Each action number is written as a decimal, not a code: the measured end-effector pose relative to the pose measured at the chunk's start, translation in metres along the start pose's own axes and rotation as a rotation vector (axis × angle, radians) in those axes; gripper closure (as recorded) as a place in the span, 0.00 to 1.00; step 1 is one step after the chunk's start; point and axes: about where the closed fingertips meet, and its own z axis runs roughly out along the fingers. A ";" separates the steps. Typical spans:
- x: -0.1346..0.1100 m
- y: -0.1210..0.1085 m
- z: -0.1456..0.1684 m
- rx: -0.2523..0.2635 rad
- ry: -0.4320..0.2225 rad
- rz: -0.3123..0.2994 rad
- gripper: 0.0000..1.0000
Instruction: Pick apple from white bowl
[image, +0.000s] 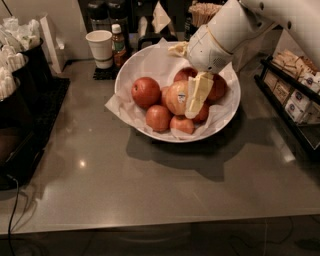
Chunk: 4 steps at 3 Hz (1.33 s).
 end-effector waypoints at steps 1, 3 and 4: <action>0.003 0.007 0.009 -0.017 -0.003 0.023 0.00; 0.007 0.013 0.015 -0.017 -0.008 0.054 0.19; 0.007 0.013 0.015 -0.017 -0.008 0.054 0.42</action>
Offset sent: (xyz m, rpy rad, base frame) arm -0.0114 -0.0041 -0.0262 0.0180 0.0663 -0.0672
